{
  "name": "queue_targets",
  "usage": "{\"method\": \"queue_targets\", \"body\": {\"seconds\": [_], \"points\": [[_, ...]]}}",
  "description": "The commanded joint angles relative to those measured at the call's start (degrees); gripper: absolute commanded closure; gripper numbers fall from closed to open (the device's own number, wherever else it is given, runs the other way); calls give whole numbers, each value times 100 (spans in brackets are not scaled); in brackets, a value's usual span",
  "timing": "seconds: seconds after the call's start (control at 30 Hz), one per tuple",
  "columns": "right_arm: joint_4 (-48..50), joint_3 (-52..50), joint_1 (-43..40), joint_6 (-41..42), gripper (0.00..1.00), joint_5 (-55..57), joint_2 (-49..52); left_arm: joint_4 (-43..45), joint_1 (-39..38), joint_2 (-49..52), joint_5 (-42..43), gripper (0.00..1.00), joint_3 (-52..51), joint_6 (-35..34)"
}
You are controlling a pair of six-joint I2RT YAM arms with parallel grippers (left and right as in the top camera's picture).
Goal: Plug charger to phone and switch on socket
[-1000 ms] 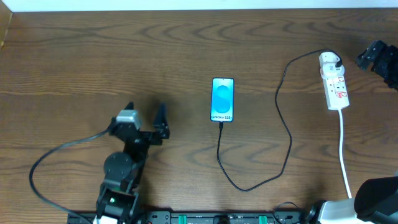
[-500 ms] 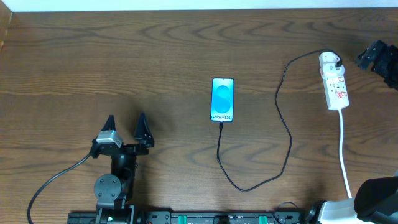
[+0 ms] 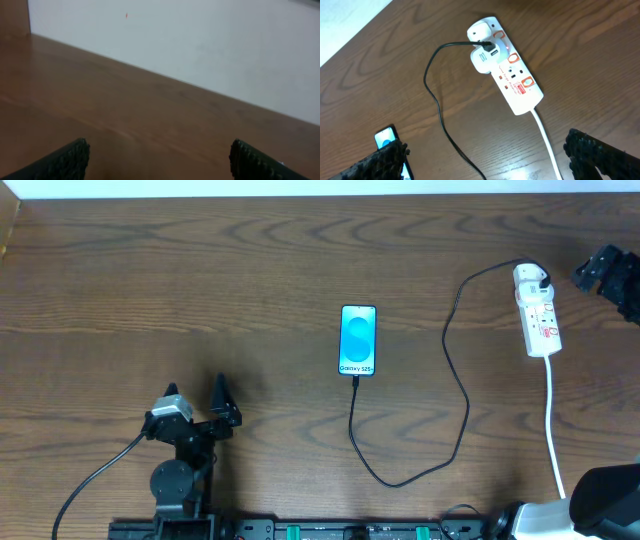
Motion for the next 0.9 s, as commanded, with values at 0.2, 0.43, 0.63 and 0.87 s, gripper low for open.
{"method": "queue_targets", "body": {"seconds": [0.2, 0.43, 0.63, 0.87], "points": [[-4, 52, 22, 20, 1, -15, -31, -662, 28, -55, -116, 11, -13, 334], [-2, 52, 22, 22, 1, -15, -31, -667, 28, -55, -52, 11, -13, 649], [-4, 52, 22, 22, 1, -15, -33, -667, 28, -55, -57, 11, -13, 883], [-2, 52, 22, 22, 1, -15, -33, -662, 28, -50, -57, 11, -13, 876]]}}
